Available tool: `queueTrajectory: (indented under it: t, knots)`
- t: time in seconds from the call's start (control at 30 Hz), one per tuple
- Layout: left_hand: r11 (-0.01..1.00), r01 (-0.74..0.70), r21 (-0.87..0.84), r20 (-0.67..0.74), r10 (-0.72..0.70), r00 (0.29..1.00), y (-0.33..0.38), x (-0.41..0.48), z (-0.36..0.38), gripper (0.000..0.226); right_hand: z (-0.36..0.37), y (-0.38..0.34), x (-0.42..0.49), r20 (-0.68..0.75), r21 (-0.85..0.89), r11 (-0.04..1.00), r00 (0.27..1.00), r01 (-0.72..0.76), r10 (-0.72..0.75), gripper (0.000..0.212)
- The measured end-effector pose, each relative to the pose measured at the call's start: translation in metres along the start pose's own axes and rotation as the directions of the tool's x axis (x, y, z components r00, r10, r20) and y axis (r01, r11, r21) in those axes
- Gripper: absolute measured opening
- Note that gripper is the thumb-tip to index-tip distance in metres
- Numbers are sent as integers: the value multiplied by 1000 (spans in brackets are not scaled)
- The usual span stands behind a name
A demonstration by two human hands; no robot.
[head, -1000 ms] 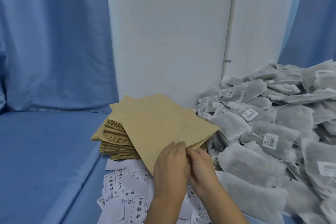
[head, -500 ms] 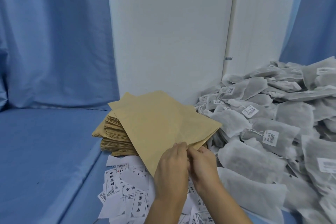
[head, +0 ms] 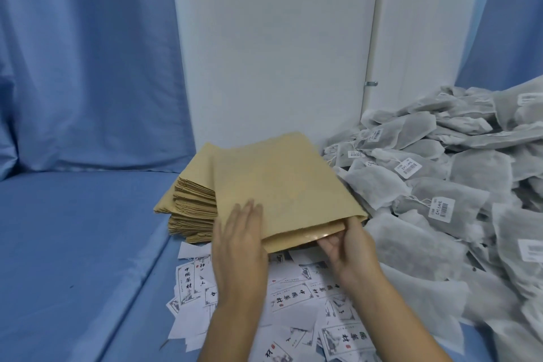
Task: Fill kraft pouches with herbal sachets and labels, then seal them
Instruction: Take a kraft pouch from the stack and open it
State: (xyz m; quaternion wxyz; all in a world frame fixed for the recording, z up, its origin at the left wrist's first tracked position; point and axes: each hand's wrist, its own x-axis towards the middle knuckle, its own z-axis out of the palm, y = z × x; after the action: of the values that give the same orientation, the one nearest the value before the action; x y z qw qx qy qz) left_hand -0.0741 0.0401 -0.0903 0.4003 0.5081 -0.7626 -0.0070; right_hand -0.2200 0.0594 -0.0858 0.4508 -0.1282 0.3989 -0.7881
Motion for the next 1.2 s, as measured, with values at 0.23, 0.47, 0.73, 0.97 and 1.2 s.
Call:
queueTrajectory:
  t: [0.23, 0.47, 0.73, 0.97, 1.2]
  knots:
    - [959, 76, -271, -43, -91, 995, 7, -8, 9, 71, 3, 9, -12, 229, -454, 842, 951, 292, -207, 8]
    - [353, 362, -863, 233, -359, 904, 44, -10, 7, 34, 16, 6, -34, 703, -549, 458, 683, 699, -199, 65]
    - [46, 468, -882, 351, -599, 720, 23, 4, -5, 31, 4, 3, -23, 768, -640, -199, 616, 742, -174, 80]
    - [451, 509, -733, 234, -536, 811, 12, -4, 12, 25, -2, 5, -23, 481, -571, 395, 683, 720, -549, 89]
    - [424, 391, -817, 165, -478, 863, -8, -2, 17, 50, -11, -5, -3, 372, -875, 170, 855, 453, -363, 56]
